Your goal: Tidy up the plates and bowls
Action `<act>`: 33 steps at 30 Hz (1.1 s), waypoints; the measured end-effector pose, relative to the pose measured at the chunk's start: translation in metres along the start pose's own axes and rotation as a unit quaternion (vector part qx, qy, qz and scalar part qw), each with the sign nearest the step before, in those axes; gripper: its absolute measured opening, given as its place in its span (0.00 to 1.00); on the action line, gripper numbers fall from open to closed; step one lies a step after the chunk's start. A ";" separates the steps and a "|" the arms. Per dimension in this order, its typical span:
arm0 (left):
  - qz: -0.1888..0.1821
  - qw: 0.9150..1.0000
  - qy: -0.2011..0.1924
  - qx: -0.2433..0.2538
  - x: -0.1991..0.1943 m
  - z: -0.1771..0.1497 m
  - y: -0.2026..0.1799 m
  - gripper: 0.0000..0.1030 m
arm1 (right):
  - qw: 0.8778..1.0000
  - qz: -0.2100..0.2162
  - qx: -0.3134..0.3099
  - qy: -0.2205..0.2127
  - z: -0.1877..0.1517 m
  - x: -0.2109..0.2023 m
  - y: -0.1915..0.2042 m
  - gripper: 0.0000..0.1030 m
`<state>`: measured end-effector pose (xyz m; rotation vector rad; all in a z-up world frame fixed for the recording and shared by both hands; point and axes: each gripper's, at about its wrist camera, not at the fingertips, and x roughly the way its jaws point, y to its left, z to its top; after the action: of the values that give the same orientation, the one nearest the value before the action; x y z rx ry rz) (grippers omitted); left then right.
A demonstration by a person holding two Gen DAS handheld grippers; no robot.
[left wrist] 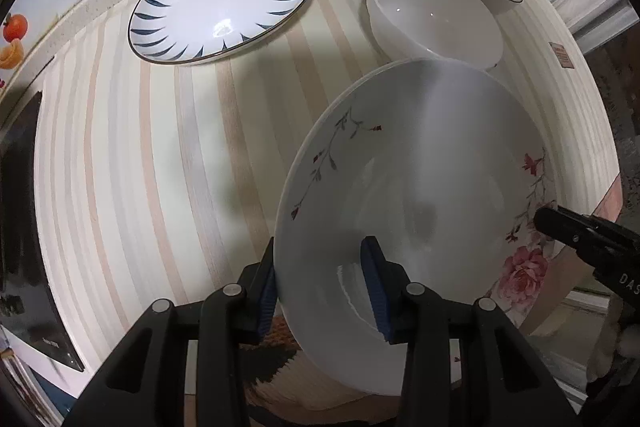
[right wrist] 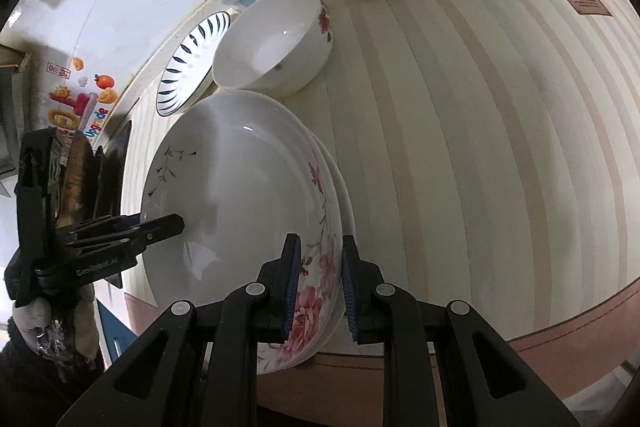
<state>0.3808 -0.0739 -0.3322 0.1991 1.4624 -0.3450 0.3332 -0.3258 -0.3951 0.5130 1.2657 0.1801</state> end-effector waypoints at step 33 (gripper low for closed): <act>0.020 0.994 -0.072 -0.081 -0.082 0.031 0.066 0.36 | 0.999 -0.009 -0.031 -0.003 0.083 -0.039 0.068 0.25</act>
<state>0.4268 -0.0142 -0.2525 0.0716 1.3354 -0.2031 0.4098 -0.3049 -0.3128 0.4479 1.2544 0.2028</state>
